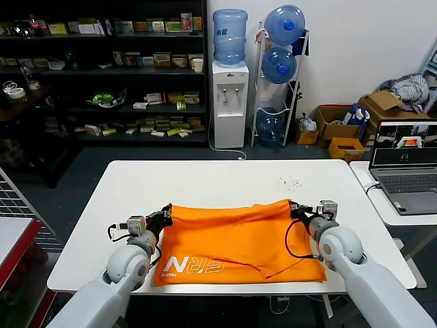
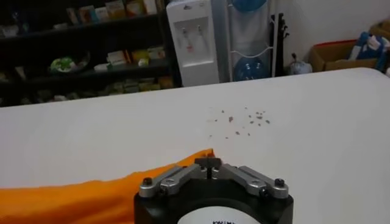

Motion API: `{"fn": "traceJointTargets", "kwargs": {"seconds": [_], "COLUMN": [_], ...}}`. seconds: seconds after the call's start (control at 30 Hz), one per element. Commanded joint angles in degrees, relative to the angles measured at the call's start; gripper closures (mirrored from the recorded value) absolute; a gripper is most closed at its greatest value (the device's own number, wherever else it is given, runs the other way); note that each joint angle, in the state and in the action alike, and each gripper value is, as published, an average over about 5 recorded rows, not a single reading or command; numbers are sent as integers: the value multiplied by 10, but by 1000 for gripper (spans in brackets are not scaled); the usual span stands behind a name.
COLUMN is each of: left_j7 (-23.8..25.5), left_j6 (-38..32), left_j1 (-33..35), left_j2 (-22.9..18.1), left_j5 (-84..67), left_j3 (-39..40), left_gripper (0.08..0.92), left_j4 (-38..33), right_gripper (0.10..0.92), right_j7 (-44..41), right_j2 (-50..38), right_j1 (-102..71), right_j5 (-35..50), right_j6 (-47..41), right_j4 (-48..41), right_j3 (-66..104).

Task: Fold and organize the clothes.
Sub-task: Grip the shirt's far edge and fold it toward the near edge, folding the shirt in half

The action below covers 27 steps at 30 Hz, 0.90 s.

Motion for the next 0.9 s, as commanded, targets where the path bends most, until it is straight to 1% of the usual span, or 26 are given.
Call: {"fn": "traceJointTargets", "kwargs": {"seconds": [0.03, 0.33, 0.67, 0.77, 0.83, 0.9], "left_j7": [-11, -14, -17, -22, -24, -24], "left_j6": [-3, -9, -5, 5, 8, 9], "left_j1": [86, 132, 155, 162, 166, 171], "left_j2": [22, 30, 31, 31, 33, 36], "left_j5": [5, 23, 35, 37, 39, 42], "left_j3": [-11, -15, -22, -25, -27, -29], "left_gripper": [905, 905, 905, 901, 879, 830], "left_j4": [-103, -116, -122, -125, -129, -132], "right_gripper": [901, 901, 901, 870, 821, 761], "right_j7": [10, 18, 22, 21, 18, 18], "right_j2": [-42, -50, -49, -50, -54, -57], "right_j1": [-121, -169, -183, -191, -196, -200], "right_j5": [13, 18, 15, 15, 15, 15], "right_j6": [-7, -11, -15, -18, -17, -16], "right_j4": [113, 148, 154, 159, 162, 164], "right_j3": [63, 92, 99, 103, 108, 112]}}
